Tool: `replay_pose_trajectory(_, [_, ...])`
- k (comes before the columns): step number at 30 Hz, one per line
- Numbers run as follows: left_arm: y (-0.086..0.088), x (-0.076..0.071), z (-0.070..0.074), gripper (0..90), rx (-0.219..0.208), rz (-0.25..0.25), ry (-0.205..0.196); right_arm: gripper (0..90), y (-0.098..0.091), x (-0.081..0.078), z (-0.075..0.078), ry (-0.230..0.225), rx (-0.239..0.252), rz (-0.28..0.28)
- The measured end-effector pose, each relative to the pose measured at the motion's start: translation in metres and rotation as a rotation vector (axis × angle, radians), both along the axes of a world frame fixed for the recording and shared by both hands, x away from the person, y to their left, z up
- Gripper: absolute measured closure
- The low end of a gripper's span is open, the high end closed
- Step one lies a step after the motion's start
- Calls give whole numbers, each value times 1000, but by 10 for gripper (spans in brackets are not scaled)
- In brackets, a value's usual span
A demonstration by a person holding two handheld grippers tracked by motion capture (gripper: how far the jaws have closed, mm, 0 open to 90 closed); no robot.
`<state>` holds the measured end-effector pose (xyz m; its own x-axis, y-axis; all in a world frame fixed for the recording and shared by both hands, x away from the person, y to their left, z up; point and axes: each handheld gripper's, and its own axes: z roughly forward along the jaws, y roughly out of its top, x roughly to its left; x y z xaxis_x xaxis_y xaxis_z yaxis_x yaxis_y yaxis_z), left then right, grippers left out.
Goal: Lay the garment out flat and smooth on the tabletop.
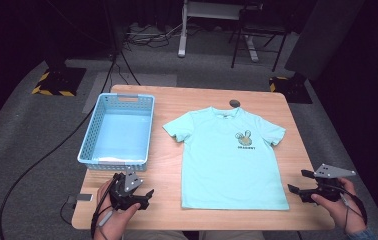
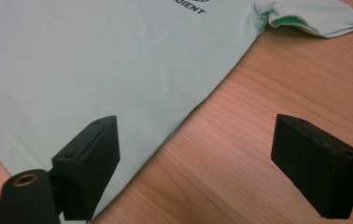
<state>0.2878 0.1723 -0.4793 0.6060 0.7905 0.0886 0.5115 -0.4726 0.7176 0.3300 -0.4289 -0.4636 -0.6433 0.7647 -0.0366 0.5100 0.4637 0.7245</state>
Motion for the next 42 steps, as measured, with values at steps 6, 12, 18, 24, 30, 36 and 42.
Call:
replay_pose_trajectory(6, [10, -3, -1, 153, -1, 14, -3, 154, -9, -2, -4, 8, 0, -19])
replay_pose_trajectory(12, [22, -3, -6, 151, -11, 31, 0, 152, -22, -1, -12, 18, 13, -40])
replay_pose_trajectory(18, [35, 0, -16, 146, -29, 62, 28, 152, -32, 0, -23, 35, 19, -59])
replay_pose_trajectory(24, [46, 3, -31, 136, -29, 91, 66, 147, -37, 0, -37, 71, 31, -75])
replay_pose_trajectory(30, [50, 4, -34, 80, -71, 112, 84, 120, -38, -4, -46, 22, 45, -82])
replay_pose_trajectory(36, [50, 3, -34, 71, -67, 128, 80, 108, -37, -8, -47, 12, 27, -80])
replay_pose_trajectory(42, [50, 3, -34, 70, -68, 129, 81, 106, -37, -8, -47, 14, 28, -80])
